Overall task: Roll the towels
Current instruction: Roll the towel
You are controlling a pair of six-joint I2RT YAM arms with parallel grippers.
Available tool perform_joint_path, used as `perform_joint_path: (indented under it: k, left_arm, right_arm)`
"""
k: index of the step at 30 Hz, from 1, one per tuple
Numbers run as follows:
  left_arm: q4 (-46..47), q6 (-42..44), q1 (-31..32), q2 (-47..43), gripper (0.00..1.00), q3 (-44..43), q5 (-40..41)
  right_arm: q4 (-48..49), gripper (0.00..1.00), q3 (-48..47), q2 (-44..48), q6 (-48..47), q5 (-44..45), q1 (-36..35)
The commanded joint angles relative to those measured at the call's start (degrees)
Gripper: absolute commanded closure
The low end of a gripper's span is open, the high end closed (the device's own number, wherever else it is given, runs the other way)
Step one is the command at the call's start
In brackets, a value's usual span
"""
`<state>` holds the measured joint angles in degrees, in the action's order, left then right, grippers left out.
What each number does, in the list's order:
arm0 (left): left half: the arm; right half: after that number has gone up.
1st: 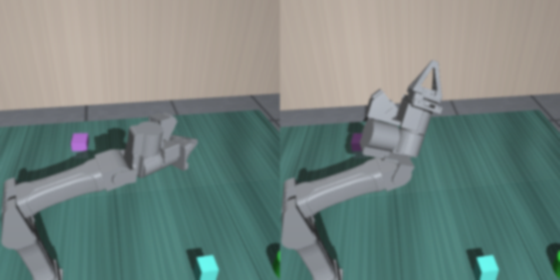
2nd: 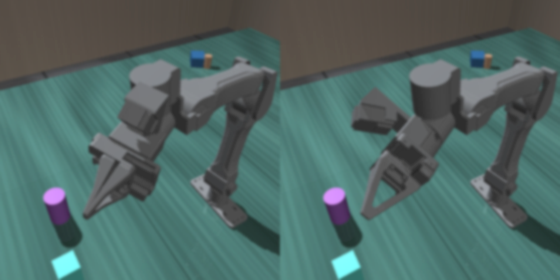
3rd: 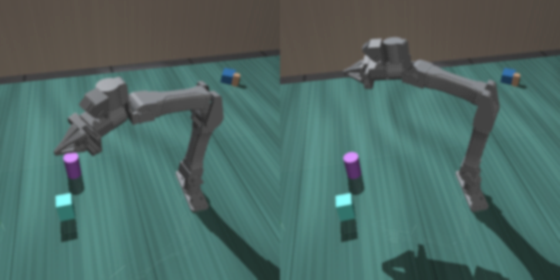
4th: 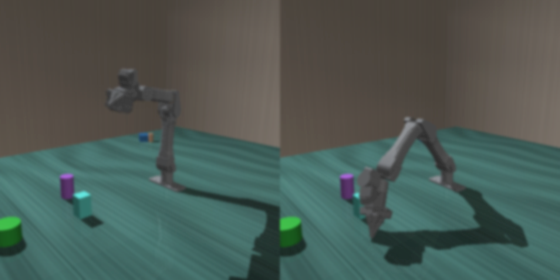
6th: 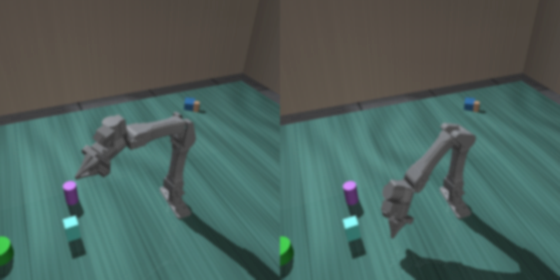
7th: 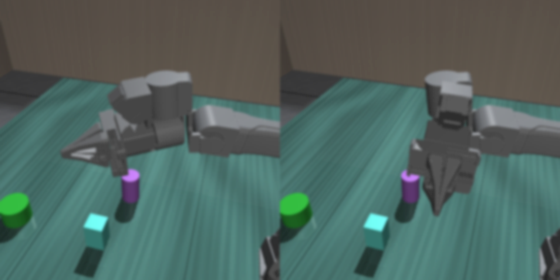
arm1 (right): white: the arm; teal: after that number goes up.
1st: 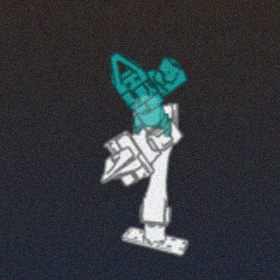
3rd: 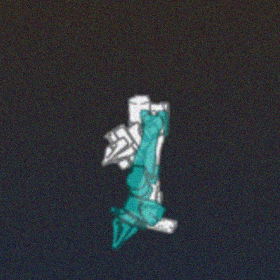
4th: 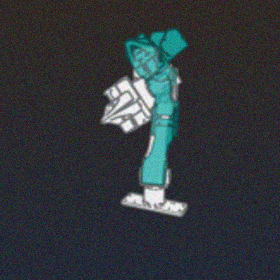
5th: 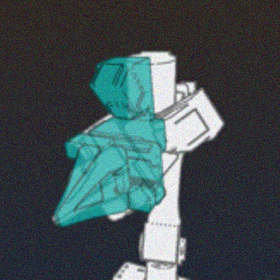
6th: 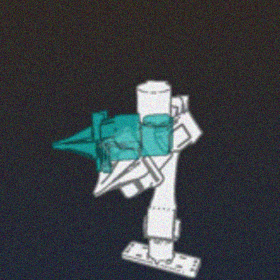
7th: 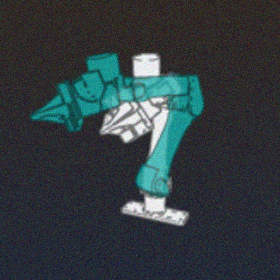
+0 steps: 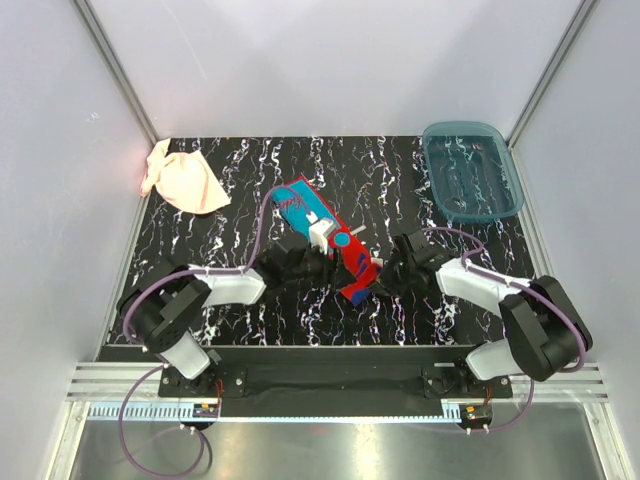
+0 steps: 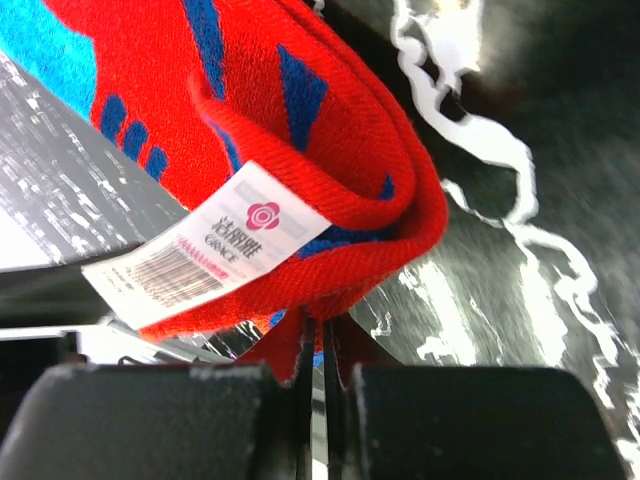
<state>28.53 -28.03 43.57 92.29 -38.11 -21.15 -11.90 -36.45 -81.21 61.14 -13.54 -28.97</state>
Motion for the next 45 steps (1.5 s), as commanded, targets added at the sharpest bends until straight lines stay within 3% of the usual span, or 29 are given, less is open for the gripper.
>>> perform_joint_path:
  k: [1,7,11,14,20,33,36,41,42,44,45]
  left_arm:
    - [2.7,1.0,4.7,-3.7,0.34,2.7,3.5]
    - [-5.9,7.9,17.0,-12.3,0.32,2.4,25.2]
    - [-9.6,11.7,22.9,-12.8,0.2,1.8,38.2]
    - [-11.3,14.2,25.9,-10.4,0.16,0.4,42.8]
    - [-10.9,16.2,27.1,-5.5,0.14,-0.9,46.5]
    - [-7.9,19.2,28.9,0.3,0.15,-5.7,42.7]
    - [-7.9,19.3,29.0,2.2,0.21,-6.9,42.0]
    - [-6.2,19.2,28.9,3.9,0.46,-7.6,40.2]
    - [-6.0,19.2,28.9,4.2,0.57,-7.6,40.0]
    - [-5.4,19.3,29.0,4.5,0.64,-7.5,39.7]
    - [-5.4,19.3,28.9,4.7,0.77,-7.5,39.7]
  right_arm:
    - [-11.3,0.99,-5.3,1.5,-0.4,3.0,0.0]
    - [-21.7,1.0,-12.4,-1.5,-4.6,3.4,0.1]
    - [-23.3,1.0,-14.4,-3.2,-6.0,2.6,0.1]
    - [-22.4,1.0,-14.4,-4.0,-5.9,1.3,0.1]
    - [-22.7,1.0,-14.6,-3.6,-5.9,0.6,0.1]
    - [-23.7,1.0,-14.2,-2.2,-6.4,-1.1,0.1]
    - [-24.0,1.0,-14.2,-1.7,-6.4,-1.1,0.1]
    - [-24.8,1.0,-13.9,-1.1,-6.6,-1.7,0.1]
    - [-24.8,1.0,-13.8,-1.1,-6.6,-1.8,0.1]
    - [-25.1,1.0,-13.8,-0.8,-6.7,-2.1,0.1]
    - [-25.1,1.0,-13.7,-0.6,-6.6,-2.2,0.1]
